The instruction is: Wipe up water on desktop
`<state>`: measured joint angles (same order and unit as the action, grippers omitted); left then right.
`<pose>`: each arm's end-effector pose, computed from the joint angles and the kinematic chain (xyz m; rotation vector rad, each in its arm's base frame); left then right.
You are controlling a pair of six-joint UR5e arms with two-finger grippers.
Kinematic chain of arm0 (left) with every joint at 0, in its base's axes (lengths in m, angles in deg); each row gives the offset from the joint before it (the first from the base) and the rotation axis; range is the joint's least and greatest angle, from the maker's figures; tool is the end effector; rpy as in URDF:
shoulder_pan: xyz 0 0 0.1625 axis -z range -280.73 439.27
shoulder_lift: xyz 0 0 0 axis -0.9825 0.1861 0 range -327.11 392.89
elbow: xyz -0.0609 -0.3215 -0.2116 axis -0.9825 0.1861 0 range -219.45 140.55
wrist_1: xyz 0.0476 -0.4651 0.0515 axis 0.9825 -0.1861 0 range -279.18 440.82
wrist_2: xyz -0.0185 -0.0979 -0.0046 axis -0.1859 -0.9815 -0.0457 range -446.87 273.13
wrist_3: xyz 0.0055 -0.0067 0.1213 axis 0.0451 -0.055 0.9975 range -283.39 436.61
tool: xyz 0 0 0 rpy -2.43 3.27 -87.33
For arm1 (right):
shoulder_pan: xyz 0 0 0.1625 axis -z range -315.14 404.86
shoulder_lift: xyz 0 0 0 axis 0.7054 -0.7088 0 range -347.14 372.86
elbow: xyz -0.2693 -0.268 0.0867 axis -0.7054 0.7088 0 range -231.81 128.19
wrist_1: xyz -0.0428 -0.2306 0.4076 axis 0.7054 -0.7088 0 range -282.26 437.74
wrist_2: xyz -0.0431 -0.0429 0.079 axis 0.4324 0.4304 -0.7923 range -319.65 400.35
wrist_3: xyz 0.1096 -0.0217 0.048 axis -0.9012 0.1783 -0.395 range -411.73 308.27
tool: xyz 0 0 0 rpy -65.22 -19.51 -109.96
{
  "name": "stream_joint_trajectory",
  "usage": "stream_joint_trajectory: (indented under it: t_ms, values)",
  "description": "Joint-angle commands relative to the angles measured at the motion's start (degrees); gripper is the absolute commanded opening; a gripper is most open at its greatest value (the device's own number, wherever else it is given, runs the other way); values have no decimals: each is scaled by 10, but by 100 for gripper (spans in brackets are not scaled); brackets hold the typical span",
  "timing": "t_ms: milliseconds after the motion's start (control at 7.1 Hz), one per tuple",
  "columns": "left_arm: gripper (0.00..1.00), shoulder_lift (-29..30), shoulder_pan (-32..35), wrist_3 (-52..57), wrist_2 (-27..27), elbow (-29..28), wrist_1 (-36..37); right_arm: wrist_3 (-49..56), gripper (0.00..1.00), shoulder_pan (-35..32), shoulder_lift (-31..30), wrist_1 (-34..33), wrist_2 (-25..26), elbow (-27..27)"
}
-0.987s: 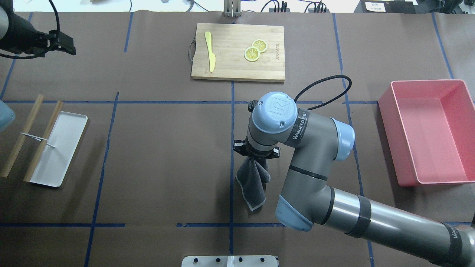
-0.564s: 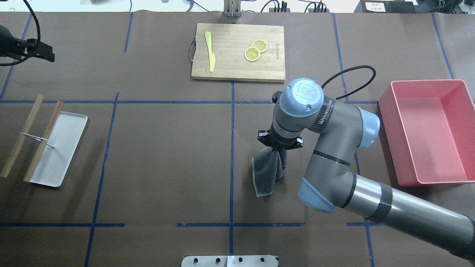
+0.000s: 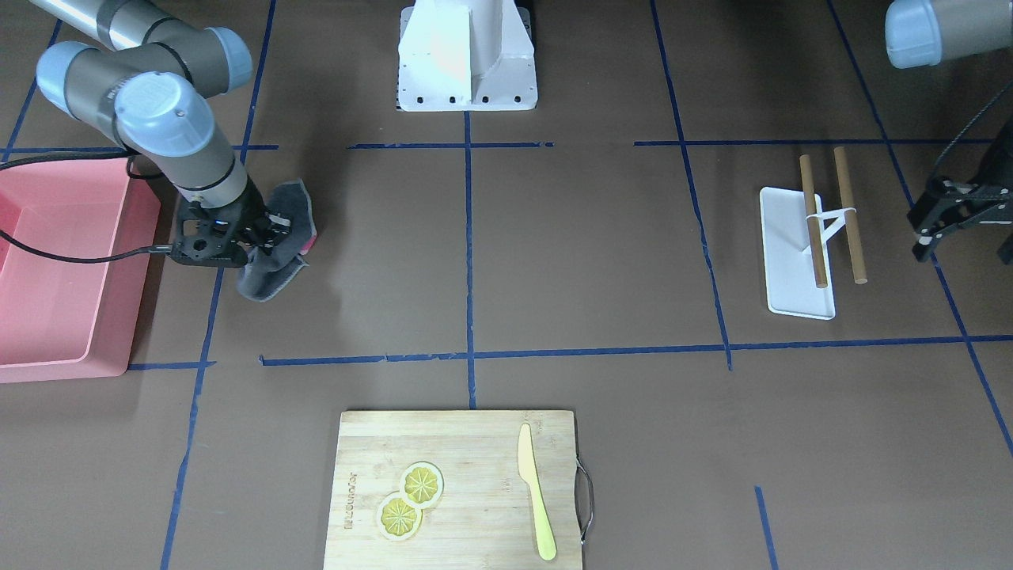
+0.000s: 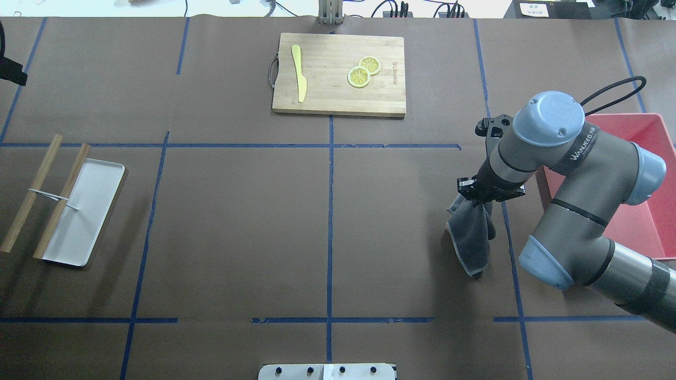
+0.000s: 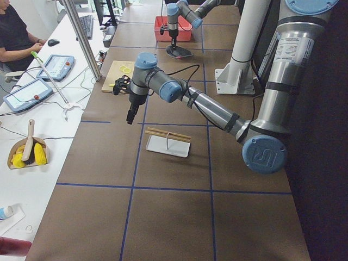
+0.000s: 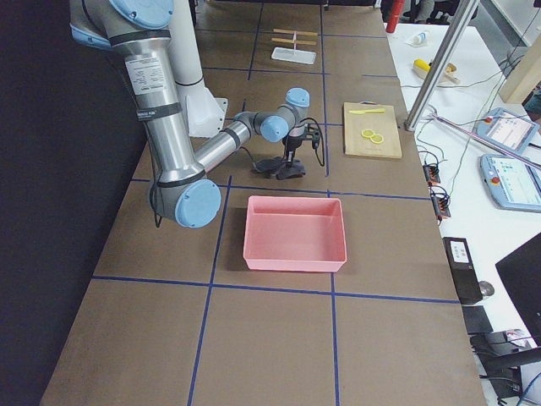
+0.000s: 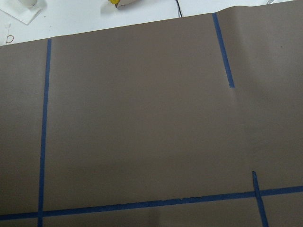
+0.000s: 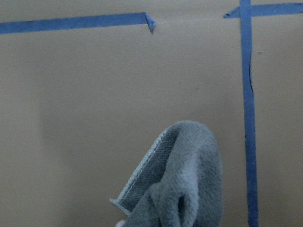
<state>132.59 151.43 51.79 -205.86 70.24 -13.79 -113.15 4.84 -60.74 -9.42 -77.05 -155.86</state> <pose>0.1133 -0.5948 0.3577 0.3620 0.6677 0.0342 -0.4415 -0.4717 0.3433 -0.0626 -0.7320 0.0518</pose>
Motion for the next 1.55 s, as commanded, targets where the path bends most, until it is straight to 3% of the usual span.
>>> stream_joint_trajectory:
  t_ms: [0, 423, 705, 846, 1128, 1409]
  values:
    - [100, -14, 19, 71, -8, 2, 37, -9, 0, 22, 51, -5, 4, 22]
    - [100, -31, 21, 71, -38, 4, 39, -138, 0, 85, 173, 0, 21, 93]
    - [100, -32, 24, 71, -39, 5, 39, -196, 0, 107, 284, 1, 35, 183]
    - [100, -36, 25, 71, -51, 5, 39, -197, 0, 108, 294, 1, 35, 191]
    - [100, -40, 29, 71, -58, 8, 39, -160, 0, 92, 229, 1, 31, 153]
    - [100, -40, 29, 69, -58, 8, 39, -106, 0, 65, 137, -2, 25, 66]
